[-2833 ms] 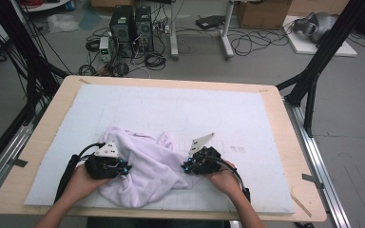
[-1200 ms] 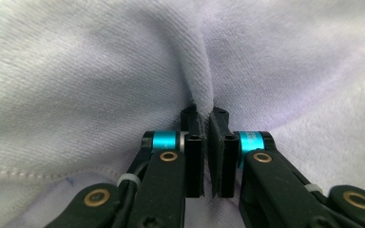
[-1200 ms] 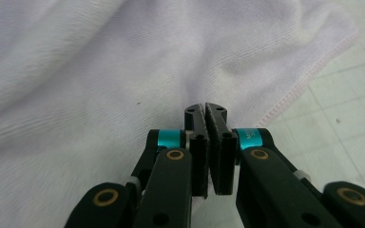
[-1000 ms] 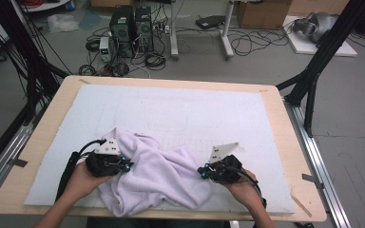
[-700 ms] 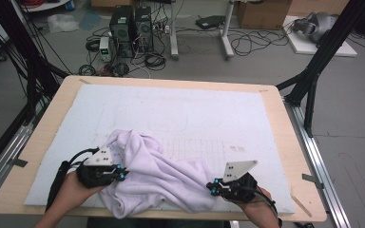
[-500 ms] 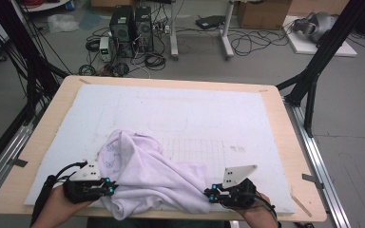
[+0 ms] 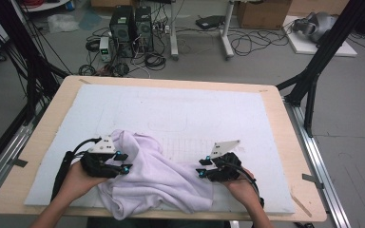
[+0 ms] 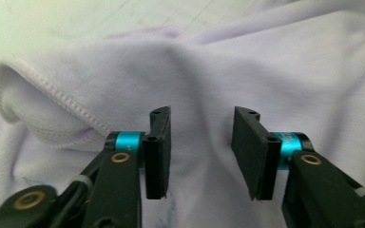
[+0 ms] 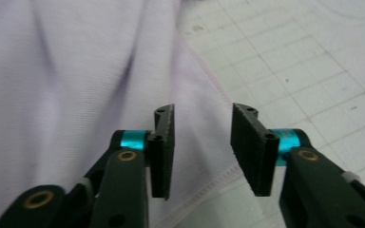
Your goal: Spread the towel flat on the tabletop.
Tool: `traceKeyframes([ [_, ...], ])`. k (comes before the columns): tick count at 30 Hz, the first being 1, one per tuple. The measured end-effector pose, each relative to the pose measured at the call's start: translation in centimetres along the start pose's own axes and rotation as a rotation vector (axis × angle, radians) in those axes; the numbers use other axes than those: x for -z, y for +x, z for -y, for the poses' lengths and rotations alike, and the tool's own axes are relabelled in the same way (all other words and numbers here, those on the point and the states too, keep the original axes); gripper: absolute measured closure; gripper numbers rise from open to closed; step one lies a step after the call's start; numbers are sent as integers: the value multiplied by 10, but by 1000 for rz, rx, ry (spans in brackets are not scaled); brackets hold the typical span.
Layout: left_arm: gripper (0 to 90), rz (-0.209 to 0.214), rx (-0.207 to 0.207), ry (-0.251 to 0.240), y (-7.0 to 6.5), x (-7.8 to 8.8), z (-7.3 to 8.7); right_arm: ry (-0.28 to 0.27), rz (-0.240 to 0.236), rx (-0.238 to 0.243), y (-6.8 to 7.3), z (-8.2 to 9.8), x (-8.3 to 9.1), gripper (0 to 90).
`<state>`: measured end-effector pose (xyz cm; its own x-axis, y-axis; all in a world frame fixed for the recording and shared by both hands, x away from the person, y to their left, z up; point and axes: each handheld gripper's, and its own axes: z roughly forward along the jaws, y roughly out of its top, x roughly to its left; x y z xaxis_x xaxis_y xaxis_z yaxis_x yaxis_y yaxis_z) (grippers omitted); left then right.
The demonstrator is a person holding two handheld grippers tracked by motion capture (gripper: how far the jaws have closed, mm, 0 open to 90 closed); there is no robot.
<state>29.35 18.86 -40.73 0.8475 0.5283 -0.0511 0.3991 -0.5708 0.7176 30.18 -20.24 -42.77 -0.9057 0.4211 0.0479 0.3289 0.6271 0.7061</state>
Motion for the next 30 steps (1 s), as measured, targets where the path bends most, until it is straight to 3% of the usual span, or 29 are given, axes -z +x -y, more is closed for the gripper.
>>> traceKeyframes([
  [3,649,37,11,31,3,-15,7,59,-6,7,-3,1,-12,585],
  [5,768,57,8,26,3,-17,10,38,-3,13,-2,2,-14,630],
  [7,829,54,4,23,1,-16,10,20,-7,2,-3,4,-13,719],
  [9,844,45,-7,35,-1,-11,11,21,-45,5,-4,5,-13,862],
  [12,851,35,-9,32,-4,1,18,49,-34,53,0,1,-11,876],
  [15,857,20,-6,29,-8,19,30,46,9,74,0,-1,-4,877],
  [19,858,20,2,31,-14,39,44,-2,63,57,-5,-4,16,878],
  [23,836,31,2,27,-20,47,51,-37,70,46,-5,-4,28,877],
  [27,654,18,22,-31,-16,57,44,-16,66,51,-1,1,24,876],
  [30,610,5,33,-86,-13,63,29,-20,58,46,-2,4,22,874],
])
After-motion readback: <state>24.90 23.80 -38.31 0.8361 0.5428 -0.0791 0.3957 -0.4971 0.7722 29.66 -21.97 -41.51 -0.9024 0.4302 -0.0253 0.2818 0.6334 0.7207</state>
